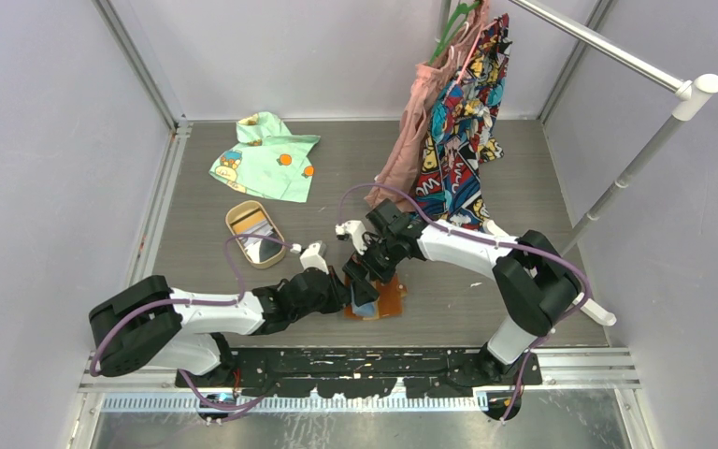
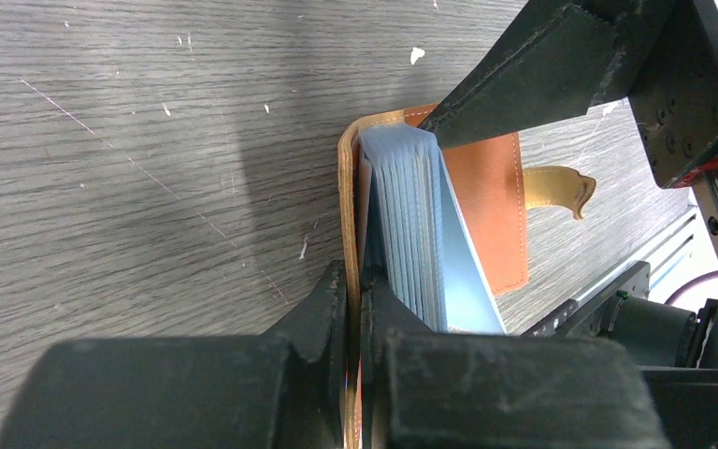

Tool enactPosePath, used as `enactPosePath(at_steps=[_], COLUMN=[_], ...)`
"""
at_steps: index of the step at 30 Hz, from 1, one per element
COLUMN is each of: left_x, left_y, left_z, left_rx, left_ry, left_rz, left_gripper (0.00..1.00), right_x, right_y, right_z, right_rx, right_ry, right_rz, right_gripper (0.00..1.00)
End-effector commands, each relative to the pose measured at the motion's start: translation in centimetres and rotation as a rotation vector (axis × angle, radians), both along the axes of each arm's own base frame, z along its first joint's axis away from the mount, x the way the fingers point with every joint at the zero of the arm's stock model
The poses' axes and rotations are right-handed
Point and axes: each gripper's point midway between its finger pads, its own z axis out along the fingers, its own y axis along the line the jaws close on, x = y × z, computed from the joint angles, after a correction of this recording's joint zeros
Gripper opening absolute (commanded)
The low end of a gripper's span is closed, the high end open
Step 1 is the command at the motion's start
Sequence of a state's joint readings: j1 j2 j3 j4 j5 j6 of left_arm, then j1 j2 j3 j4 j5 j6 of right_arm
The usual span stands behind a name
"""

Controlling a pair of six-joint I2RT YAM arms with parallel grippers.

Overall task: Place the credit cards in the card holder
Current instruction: Open the card holder at the center of the board.

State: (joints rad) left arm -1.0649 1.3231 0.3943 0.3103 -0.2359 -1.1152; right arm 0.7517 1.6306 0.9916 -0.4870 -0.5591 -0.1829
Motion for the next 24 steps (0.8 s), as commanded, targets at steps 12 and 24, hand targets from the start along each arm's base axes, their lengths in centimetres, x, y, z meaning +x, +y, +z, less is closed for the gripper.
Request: enactPosePath(at_steps=[12, 24], left_x=[1.1, 1.0], left_y=[-1.0, 0.0], left_z=[3.1, 2.5], left_rx=[-0.064, -0.054], left_ry=[-0.068, -0.071], left_rz=[0.027, 0.052], left_gripper=[0.0, 0.0], right_x=[1.9, 2.4], right_y=[0.2, -0.7], right_z=[-0.4, 0.0], right_rx=[-0.075, -0.065], right_ry=[-0.087, -0.07], right_rz=[-0.027, -0.044], right_gripper=[0.94, 0.84])
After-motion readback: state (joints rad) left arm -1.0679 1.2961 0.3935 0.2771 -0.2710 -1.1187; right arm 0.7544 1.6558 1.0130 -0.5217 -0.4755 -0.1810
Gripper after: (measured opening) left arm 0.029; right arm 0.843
